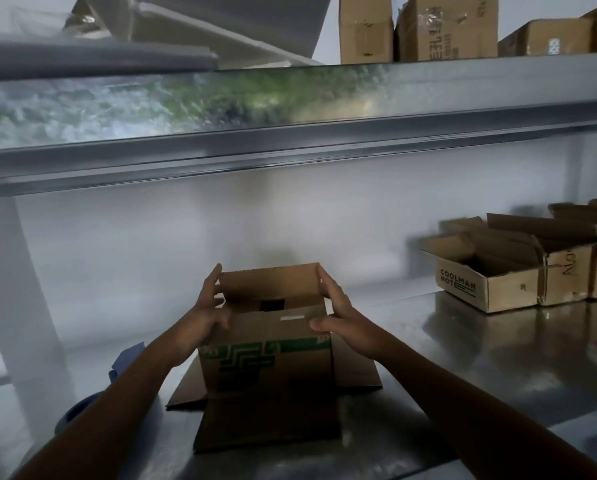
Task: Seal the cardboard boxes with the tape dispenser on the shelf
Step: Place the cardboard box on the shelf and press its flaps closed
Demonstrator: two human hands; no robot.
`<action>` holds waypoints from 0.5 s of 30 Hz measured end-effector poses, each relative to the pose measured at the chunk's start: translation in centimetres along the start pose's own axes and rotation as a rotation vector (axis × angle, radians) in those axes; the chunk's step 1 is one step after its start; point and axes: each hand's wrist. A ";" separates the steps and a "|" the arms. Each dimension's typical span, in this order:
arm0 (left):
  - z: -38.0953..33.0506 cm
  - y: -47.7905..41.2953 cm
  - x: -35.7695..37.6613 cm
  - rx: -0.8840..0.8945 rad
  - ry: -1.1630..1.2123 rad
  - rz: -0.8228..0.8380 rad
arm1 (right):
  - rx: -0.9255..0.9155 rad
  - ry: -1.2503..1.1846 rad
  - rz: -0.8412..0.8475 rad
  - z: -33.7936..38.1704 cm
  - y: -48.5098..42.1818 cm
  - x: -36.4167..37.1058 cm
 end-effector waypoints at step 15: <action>2.9 2.5 0.5 -0.028 -0.222 0.000 | 0.010 0.031 0.035 -0.1 0.6 0.8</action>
Point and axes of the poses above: each hand's wrist, its own y-axis away from the middle knuckle, its own x-axis out of the palm, z = x × y, and after that the axes turned 8 degrees about -y, right-handed
